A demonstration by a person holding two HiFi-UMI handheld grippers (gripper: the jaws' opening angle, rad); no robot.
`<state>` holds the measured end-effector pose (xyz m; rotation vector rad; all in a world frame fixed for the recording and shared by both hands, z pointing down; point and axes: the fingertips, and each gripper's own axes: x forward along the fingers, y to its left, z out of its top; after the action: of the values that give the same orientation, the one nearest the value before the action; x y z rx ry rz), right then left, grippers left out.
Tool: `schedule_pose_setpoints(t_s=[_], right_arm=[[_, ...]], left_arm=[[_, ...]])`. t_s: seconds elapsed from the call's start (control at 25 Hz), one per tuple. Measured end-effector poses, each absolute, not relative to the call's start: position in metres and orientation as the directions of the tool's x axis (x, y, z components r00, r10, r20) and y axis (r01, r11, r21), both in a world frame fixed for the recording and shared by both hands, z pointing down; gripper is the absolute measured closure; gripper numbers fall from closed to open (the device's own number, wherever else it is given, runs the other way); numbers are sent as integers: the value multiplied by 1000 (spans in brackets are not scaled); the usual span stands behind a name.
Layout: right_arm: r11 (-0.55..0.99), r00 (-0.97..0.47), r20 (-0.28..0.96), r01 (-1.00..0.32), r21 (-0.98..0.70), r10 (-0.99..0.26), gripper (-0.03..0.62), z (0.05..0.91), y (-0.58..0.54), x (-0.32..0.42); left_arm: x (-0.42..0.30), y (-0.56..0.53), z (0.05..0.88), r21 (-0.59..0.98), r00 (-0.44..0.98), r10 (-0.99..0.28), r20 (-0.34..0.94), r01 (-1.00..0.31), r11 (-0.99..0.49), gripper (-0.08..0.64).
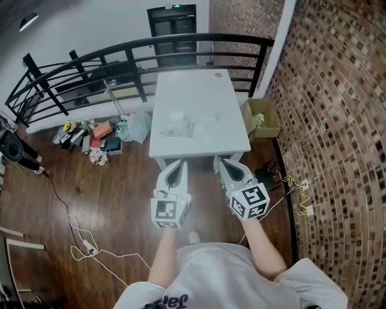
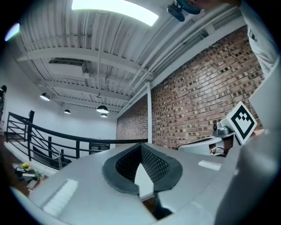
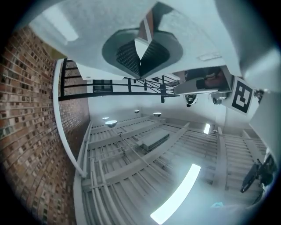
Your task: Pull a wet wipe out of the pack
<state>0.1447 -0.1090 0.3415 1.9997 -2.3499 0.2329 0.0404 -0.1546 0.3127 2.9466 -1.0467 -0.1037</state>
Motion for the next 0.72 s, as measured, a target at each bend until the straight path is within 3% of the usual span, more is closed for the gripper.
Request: schedule_pose_setpoints(t_s=[0.72], right_arm=[[290, -292, 106, -956, -33, -951, 600, 323, -11, 147]], left_arm=[[85, -45, 309, 33, 721, -692, -34, -691, -722, 545]])
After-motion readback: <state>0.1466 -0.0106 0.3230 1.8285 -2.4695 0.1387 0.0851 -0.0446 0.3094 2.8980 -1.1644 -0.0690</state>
